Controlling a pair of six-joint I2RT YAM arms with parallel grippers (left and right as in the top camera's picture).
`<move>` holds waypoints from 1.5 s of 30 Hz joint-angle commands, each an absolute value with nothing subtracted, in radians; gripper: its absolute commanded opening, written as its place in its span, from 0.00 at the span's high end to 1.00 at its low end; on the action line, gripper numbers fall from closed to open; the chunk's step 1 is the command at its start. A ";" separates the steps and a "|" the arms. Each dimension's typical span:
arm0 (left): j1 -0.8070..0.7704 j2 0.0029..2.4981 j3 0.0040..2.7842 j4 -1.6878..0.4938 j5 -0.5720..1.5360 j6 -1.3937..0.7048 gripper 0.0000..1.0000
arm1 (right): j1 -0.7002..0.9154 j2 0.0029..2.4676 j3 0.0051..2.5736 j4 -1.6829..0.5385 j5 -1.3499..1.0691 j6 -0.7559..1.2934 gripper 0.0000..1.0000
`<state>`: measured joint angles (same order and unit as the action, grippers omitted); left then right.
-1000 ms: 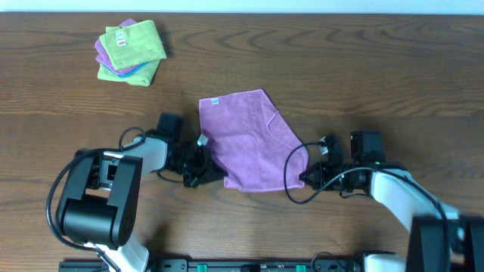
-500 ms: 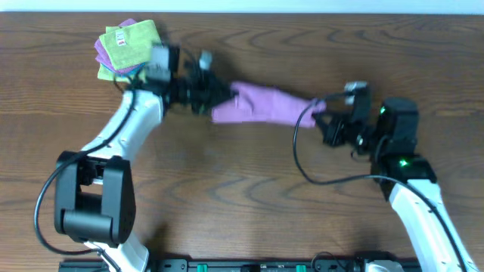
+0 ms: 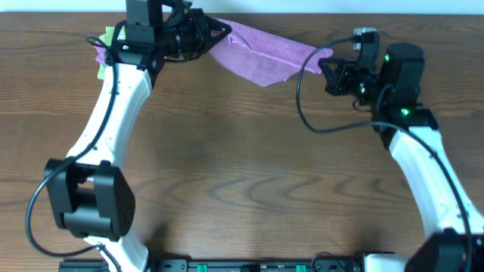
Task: Fold the cloth
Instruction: 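Lift the cloth with both grippers and swing it forward, then lower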
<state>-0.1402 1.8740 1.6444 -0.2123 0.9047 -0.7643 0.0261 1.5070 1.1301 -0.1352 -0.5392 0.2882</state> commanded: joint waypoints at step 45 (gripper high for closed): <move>-0.083 1.924 1.623 -1.099 0.645 -0.054 0.94 | -0.019 1.634 1.236 -0.854 -0.314 0.069 0.98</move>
<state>-0.1375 1.9335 1.6447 -1.0786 0.7807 -0.1535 0.0166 1.6276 1.2663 -0.8440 -0.4854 0.0967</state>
